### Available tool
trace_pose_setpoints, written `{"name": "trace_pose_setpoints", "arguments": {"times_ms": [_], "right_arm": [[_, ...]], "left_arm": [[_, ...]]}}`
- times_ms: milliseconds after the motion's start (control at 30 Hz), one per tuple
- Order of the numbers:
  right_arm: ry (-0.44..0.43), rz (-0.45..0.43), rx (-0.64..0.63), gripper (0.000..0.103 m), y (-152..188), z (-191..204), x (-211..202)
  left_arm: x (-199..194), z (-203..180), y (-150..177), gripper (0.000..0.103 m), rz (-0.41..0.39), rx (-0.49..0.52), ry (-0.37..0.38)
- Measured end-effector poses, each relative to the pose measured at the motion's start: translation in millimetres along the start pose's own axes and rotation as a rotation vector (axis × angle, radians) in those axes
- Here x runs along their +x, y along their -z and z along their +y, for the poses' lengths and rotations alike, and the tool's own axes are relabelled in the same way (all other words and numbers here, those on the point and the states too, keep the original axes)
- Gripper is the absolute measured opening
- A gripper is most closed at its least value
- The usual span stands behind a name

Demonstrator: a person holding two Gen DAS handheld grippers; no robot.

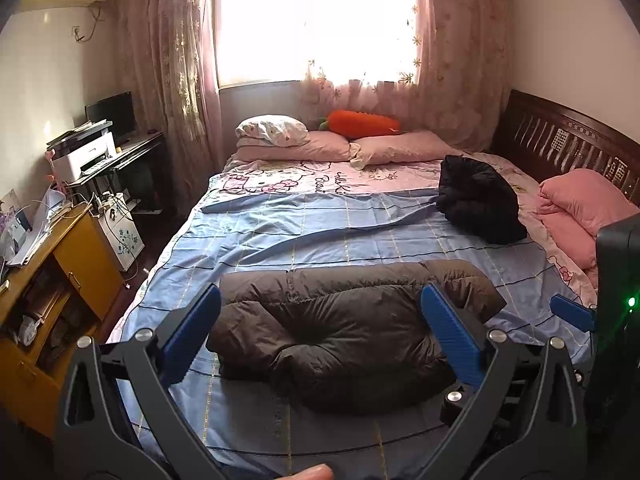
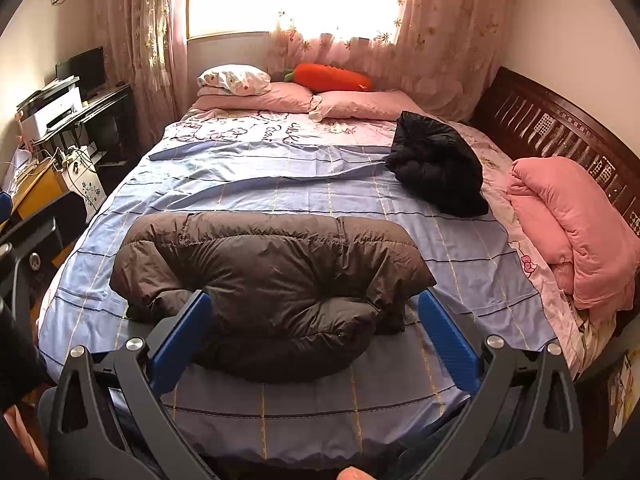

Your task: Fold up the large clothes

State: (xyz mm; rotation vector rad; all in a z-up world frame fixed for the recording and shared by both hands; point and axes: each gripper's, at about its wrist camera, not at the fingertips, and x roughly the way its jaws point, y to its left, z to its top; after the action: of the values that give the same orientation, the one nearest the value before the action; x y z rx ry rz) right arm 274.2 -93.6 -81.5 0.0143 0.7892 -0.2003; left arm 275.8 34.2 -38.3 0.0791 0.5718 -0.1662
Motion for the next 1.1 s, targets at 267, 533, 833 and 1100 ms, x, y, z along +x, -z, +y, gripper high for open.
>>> {"name": "trace_pose_setpoints", "arguments": {"times_ms": [267,533,833,1100], "right_arm": [[-0.001,0.001,0.001,0.102,0.6,-0.3,0.7],[-0.003,0.002,0.001,0.102,1.3,0.8,-0.1],[-0.001,0.003,0.004,0.102,2.0,2.7,-0.6],[-0.008,0.006,0.005,0.102,2.6,4.9,-1.1]], "left_arm": [[-0.2,-0.1,0.4,0.101,0.003,0.001,0.001],[-0.1,-1.7,0.2,0.101,0.003,0.000,0.000],[-0.1,3.2,1.2,0.101,0.010,0.011,0.028],[-1.2,5.0,2.0,0.101,0.012,0.015,0.031]]}}
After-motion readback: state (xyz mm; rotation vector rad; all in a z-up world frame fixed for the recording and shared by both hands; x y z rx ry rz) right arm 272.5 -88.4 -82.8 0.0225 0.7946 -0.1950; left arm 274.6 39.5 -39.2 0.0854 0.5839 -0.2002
